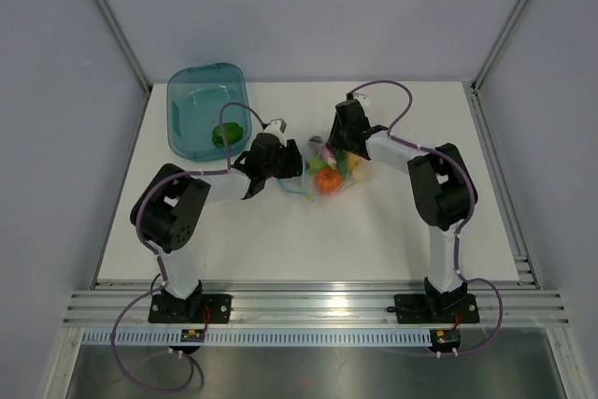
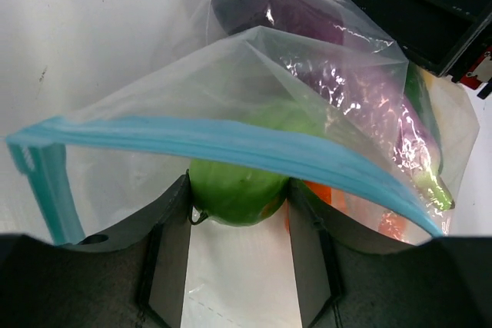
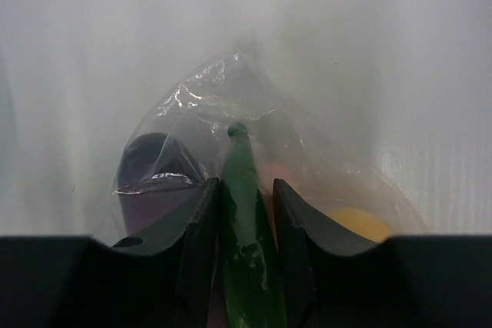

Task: Open the zip-top bag and remove the fake food
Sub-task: Pick up the fake vegetable from the zipper food storage bag.

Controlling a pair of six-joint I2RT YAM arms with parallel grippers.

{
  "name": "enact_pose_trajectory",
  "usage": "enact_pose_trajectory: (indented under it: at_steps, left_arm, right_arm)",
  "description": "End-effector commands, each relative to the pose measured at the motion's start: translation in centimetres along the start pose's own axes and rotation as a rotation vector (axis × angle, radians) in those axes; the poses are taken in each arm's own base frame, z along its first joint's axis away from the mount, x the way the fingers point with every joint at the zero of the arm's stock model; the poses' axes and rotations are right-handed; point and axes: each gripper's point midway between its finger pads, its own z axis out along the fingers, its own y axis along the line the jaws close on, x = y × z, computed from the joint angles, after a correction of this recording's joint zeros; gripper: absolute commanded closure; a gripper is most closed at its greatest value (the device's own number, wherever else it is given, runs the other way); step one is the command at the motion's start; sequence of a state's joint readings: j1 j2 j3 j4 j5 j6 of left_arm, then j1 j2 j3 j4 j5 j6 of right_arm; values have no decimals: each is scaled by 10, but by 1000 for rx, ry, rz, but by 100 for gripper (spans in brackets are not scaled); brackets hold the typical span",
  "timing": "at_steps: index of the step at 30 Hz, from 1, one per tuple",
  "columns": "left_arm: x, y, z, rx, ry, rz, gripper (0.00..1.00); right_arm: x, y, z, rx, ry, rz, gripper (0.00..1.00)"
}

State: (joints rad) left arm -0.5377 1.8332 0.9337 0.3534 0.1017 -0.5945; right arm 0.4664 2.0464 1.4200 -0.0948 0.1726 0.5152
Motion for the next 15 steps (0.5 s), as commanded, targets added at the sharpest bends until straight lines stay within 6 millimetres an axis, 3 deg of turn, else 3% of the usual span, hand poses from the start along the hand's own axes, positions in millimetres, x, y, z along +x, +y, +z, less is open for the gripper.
enact_pose_trajectory:
  at_steps: [1, 15]
  left_arm:
    - [-30, -26, -19, 62, -79, 23, 89]
    - [-43, 6, -70, -202, -73, 22, 89]
  right_arm:
    - [-9, -14, -16, 52, -11, 45, 59]
    - [-20, -28, -24, 88, -46, 90, 61]
